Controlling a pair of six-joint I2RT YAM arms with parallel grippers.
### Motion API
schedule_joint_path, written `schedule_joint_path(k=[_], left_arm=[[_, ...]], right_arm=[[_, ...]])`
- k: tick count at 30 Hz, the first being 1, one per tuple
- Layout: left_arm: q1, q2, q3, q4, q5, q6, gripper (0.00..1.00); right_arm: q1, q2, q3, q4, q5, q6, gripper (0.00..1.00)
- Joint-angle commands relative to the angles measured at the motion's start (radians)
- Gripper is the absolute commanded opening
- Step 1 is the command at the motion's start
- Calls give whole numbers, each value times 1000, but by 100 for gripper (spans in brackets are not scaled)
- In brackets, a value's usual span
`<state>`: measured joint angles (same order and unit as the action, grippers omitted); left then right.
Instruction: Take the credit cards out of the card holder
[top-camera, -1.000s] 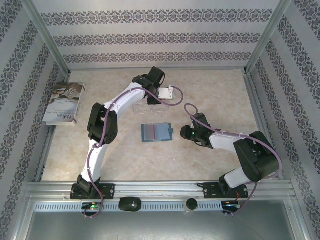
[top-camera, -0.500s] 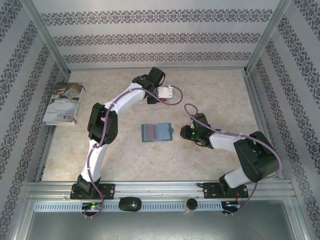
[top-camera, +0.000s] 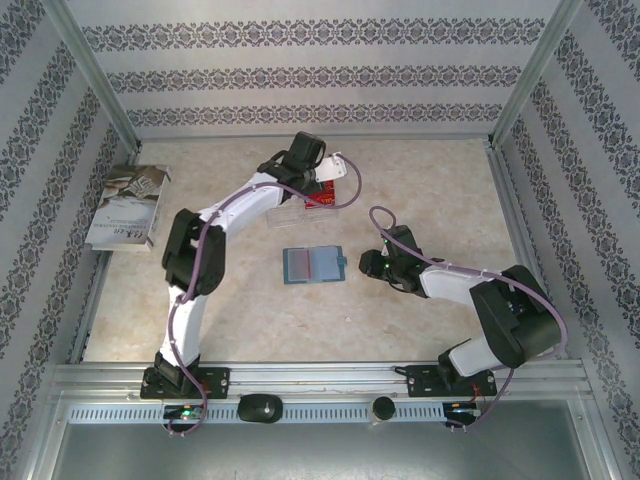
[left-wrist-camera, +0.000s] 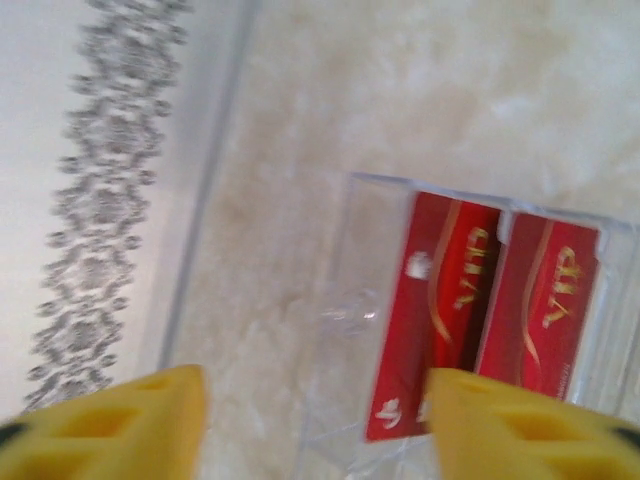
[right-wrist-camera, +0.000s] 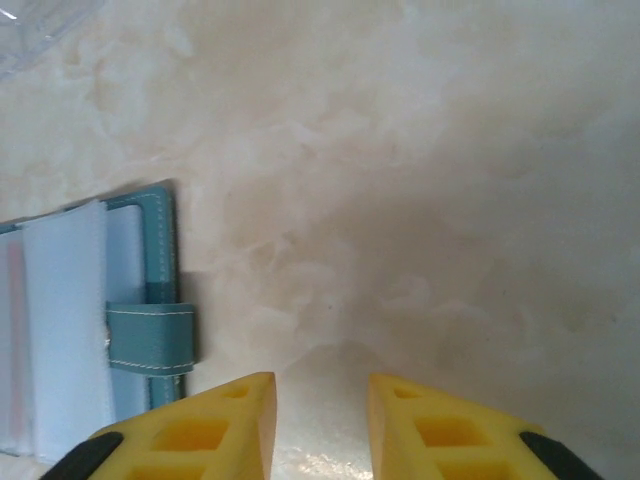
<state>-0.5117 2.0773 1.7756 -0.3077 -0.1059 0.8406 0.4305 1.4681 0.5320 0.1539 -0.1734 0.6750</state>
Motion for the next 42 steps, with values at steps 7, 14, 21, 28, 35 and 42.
schedule_joint_path(k=[7,14,21,28,35,42], left_arm=[[-5,-418,-219,329,13,-494,100],[138,-731,-562,403,243,-1014,100],[269,-1076,-1013,484,142,-1408,97],[269,-1235,-1199,282,34,-1537,92],[269,-1240,-1257,267,78,-1561,91],[267,-1225,-1294,298,134,-1568,89]], right_arm=[[220,-30,176,-133,95,-200,40],[395,184,408,-243,199,-348,45],[447,381,607,-346,280,-427,46],[481,494,714,-463,401,-476,47],[489,585,756,-531,408,-481,47],[497,595,707,-509,368,-447,22]])
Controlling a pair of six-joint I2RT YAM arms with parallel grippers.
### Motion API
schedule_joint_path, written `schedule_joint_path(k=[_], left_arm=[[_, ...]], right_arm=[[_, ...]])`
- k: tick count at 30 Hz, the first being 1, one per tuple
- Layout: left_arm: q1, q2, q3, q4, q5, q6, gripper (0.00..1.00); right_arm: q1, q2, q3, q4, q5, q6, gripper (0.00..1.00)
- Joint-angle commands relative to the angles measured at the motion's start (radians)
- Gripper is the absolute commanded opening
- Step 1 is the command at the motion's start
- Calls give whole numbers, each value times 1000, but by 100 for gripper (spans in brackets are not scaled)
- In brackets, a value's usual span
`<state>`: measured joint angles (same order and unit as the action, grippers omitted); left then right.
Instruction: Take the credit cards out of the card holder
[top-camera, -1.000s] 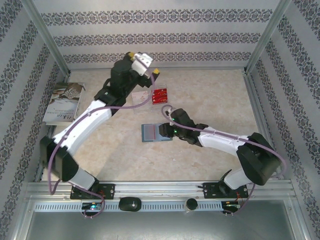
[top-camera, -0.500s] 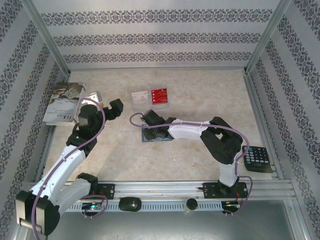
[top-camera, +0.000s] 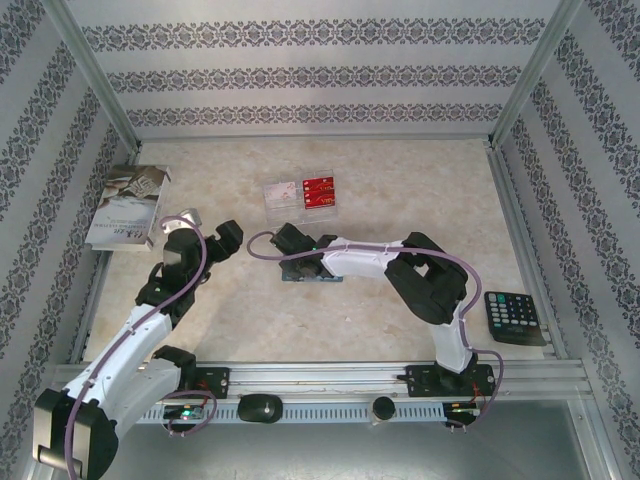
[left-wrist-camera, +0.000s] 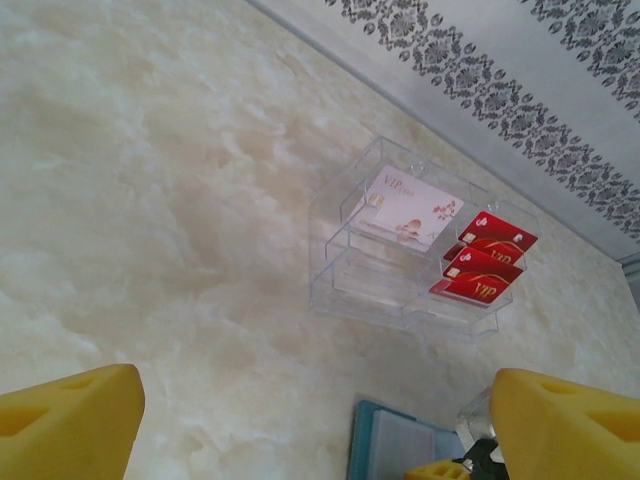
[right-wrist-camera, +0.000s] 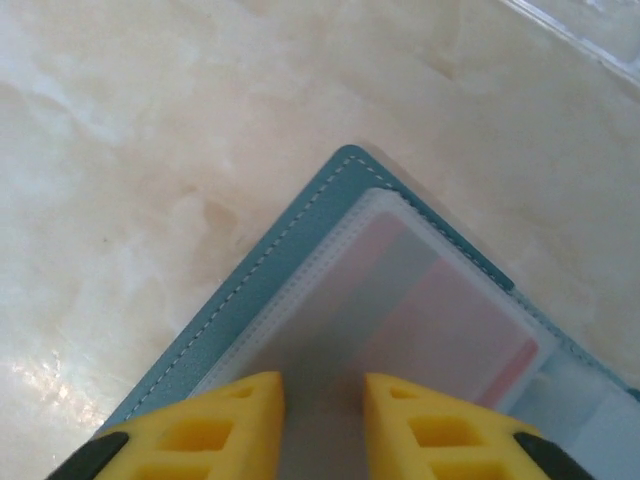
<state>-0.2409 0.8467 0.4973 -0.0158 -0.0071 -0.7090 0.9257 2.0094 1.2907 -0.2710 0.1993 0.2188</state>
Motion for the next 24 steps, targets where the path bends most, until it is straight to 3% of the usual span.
schedule_joint_path(k=[1,4,5,9,12,14,15,18,24], left_arm=[[-9,13,-21,16,45,-17,87],[-28,40,-25,28,57,-11,85],[-35,48,-26,24,50,-14,85],[-57,72,-55,82,62,-26,85],[-73,120,-64,109,68,-37,85],[-80,145,-74,141,79,-44,84],[-83,156,-77,148,82,-48,84],[-86,166,-80,159,88,-44,84],[-86,137,-76,147,79,-17,84]], right_arm=[[1,52,-55,-78,-9,11,18],[-6,43,-63,-66,-28,14,8],[-10,33,-68,-59,-39,14,8],[-32,-43,-102,13,-113,37,22],[-58,-73,-95,21,-165,54,20],[-63,-88,-92,23,-175,61,13],[-66,-92,-87,18,-169,61,16],[-57,-109,-93,11,-113,48,45],[-33,-61,-45,-47,-2,-6,50]])
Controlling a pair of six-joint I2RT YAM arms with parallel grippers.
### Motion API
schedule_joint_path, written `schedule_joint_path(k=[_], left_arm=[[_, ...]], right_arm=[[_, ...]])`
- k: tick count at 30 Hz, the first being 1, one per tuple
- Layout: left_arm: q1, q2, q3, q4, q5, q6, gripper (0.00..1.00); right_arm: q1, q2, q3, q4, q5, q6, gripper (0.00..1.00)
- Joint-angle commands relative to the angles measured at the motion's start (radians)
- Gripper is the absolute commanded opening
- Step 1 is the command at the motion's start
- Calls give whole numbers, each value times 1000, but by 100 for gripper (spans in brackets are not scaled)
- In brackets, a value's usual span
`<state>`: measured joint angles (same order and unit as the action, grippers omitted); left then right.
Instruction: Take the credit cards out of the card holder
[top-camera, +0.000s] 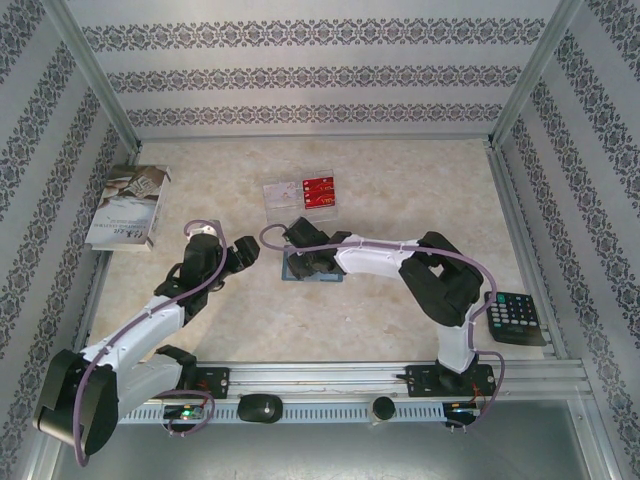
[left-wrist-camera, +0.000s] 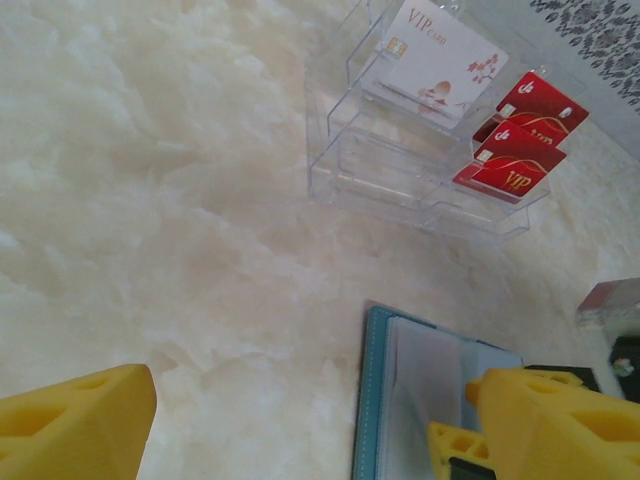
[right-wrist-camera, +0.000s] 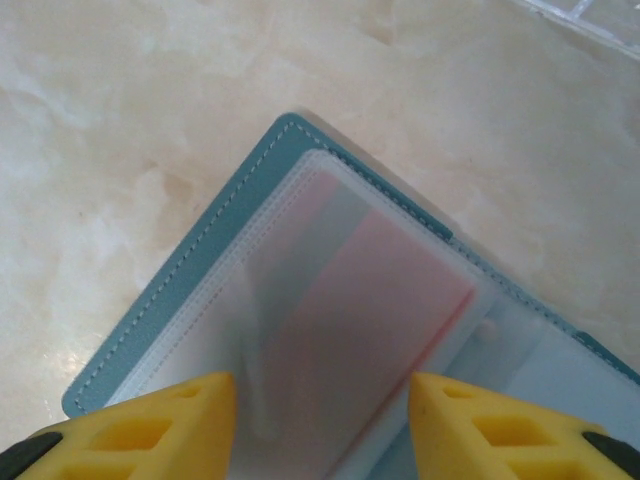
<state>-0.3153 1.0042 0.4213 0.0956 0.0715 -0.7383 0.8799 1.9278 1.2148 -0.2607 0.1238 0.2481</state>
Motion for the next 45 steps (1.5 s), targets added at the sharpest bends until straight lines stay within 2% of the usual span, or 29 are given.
schedule_joint_path(k=[1,5,6,10,13,15,21,28,32,37,40,43,45], left_arm=[[-11,-21,2,34,0,14,84],[-11,-19,7,35,15,29,84],[-13,-16,8,33,19,32,84],[-23,-1,8,37,32,44,83],[-47,32,18,45,40,62,81],[-71,63,23,63,48,69,78],[-158,180,34,116,44,71,62],[-266,384,127,45,-11,91,61],[-272,453,155,12,-61,66,60],[-271,535,182,-3,-71,49,59],[-275,588,208,-9,-54,54,60],[-277,617,226,-20,-50,55,60],[-277,625,230,-26,-48,56,60]], right_arm=[[15,40,45,-74,81,-40,50],[28,92,55,-104,107,-40,47],[30,98,47,-101,108,-35,43],[31,79,4,-56,91,-20,16],[26,41,-30,4,53,-24,3],[8,10,-64,60,-20,-24,0],[-58,-93,-182,238,-222,50,0],[-90,-128,-258,343,-319,132,0],[-108,-138,-301,416,-361,173,0],[-113,-147,-319,436,-369,185,1],[-113,-154,-323,439,-360,198,10],[-111,-191,-341,430,-295,230,36],[-108,-227,-344,389,-214,233,42]])
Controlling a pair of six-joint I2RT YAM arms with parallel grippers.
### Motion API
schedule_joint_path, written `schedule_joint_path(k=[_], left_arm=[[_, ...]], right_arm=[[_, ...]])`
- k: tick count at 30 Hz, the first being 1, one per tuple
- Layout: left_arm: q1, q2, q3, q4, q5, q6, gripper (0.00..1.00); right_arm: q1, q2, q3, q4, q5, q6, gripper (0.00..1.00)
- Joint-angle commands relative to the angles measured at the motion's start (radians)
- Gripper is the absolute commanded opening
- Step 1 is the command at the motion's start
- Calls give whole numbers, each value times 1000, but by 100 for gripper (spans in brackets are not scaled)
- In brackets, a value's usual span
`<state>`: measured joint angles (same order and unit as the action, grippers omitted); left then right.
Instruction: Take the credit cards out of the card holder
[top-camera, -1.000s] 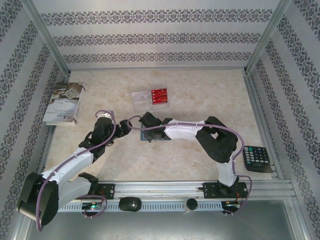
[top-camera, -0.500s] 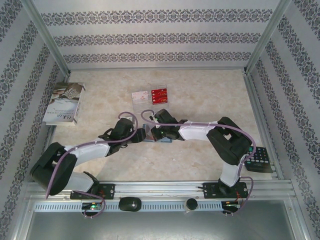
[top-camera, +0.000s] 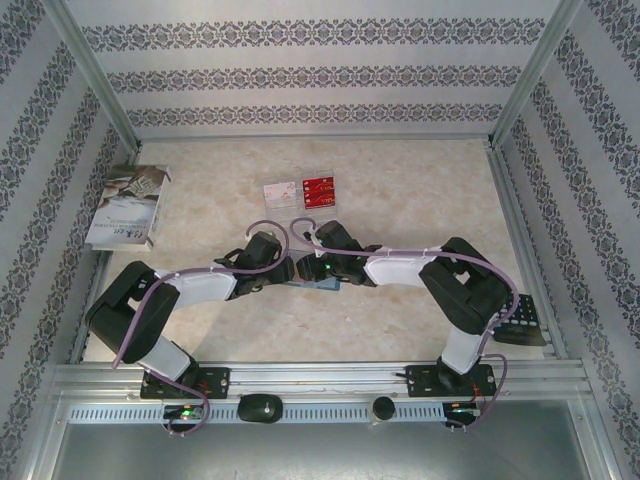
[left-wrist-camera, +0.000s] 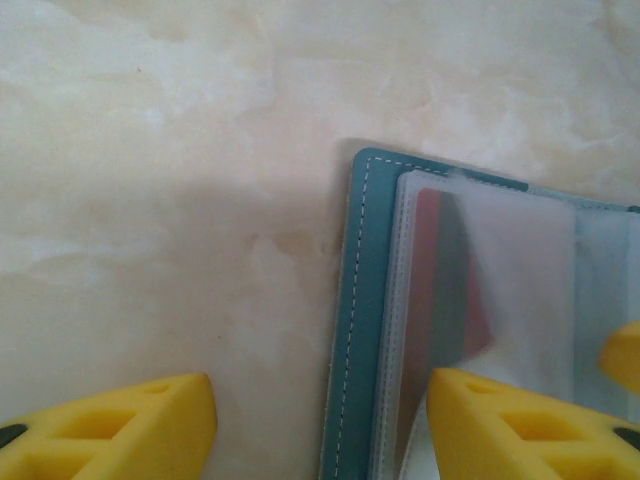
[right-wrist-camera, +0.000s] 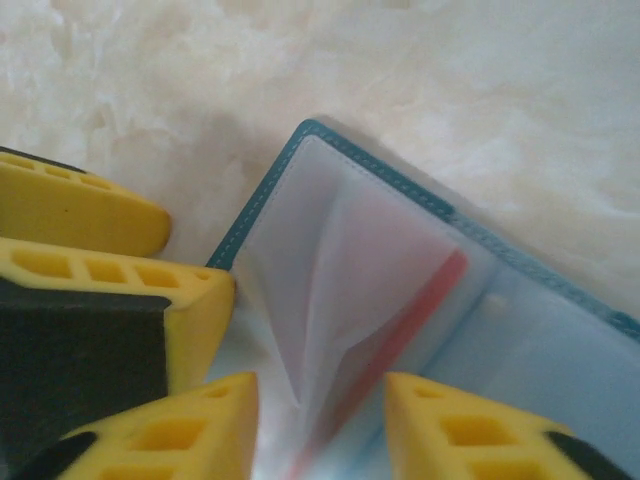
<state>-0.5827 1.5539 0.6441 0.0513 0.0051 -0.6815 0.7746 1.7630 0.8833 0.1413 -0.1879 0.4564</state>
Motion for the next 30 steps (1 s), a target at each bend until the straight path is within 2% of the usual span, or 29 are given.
schedule_joint_path(k=[1,7,13,18,19,22,23,28,30], left_arm=[[-10,75,6,20,21,-1,60],[-9,75,2,38,52,5,61],[-36,51,43,9,81,40,62],[-45,79,82,-14,120,57,63],[-48,88,90,-17,129,57,63],[-59,100,116,-17,174,65,64],[-62,98,122,-8,195,66,64],[-65,86,139,25,300,57,65],[-67,79,136,44,335,39,65]], right_arm=[[-2,-75,-9,-37,135,17,45],[23,-35,58,-171,217,-31,49],[-2,-112,-55,-185,352,60,46],[-31,-82,-57,-218,326,52,44],[-34,-62,-54,-218,312,51,42],[-53,-9,-47,-163,231,23,26],[-63,11,-36,-145,198,10,24],[-92,84,61,-151,139,-60,22],[-98,89,81,-154,139,-62,25]])
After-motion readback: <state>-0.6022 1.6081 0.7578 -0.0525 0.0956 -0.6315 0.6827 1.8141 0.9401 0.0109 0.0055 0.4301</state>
